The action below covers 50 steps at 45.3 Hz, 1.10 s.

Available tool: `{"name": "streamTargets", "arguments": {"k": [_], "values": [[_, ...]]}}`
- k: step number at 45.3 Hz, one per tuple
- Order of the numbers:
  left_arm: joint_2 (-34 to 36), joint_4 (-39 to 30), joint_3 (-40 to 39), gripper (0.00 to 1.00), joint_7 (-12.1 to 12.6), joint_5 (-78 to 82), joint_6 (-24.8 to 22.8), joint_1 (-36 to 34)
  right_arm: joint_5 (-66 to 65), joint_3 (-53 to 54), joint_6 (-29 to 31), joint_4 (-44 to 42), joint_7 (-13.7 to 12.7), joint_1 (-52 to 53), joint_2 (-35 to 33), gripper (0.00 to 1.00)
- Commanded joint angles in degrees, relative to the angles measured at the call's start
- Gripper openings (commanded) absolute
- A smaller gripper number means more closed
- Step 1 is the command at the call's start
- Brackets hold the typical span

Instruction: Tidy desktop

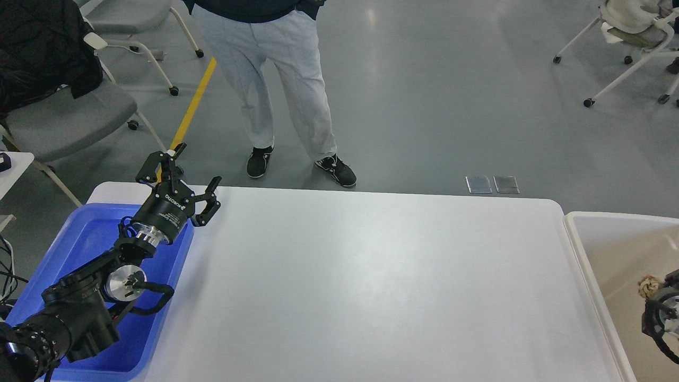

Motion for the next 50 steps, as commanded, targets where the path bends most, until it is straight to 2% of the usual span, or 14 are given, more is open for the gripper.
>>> {"name": "streamTargets", "arguments": {"k": [1, 3, 4, 6, 8, 31, 43, 50], "values": [[0.01, 0.00, 0.09, 1.00, 0.00, 0.00, 0.01, 0.00, -0.24, 0.81, 2.17, -1.99, -0.25, -0.60, 0.73, 0.48], [0.01, 0.00, 0.00, 1.00, 0.00, 0.00, 0.01, 0.00, -0.25, 0.81, 2.18, -2.43, -0.25, -0.68, 0.73, 0.84], [-0.08, 0.00, 0.00, 1.00, 0.00, 0.00, 0.01, 0.00, -0.25, 0.81, 2.18, -2.43, -0.25, -0.68, 0.73, 0.89], [-0.08, 0.00, 0.00, 1.00, 0.00, 0.00, 0.01, 0.00, -0.42, 0.90, 2.26, -2.52, -0.16, -0.60, 0.73, 0.91], [0.01, 0.00, 0.00, 1.00, 0.00, 0.00, 0.01, 0.00, -0.68, 0.81, 2.26, -2.52, -0.16, -0.60, 0.73, 1.00], [-0.08, 0.00, 0.00, 1.00, 0.00, 0.00, 0.01, 0.00, -8.07, 1.25, 2.44, -1.73, 0.28, 0.98, 0.11, 1.00], [-0.08, 0.00, 0.09, 1.00, 0.00, 0.00, 0.01, 0.00, -8.07, 2.48, 2.70, -1.47, 0.54, 8.45, -0.24, 1.00], [0.01, 0.00, 0.00, 1.00, 0.00, 0.00, 0.01, 0.00, -8.07, 8.80, 3.05, 2.39, 0.54, 14.69, -0.15, 1.00]]}}
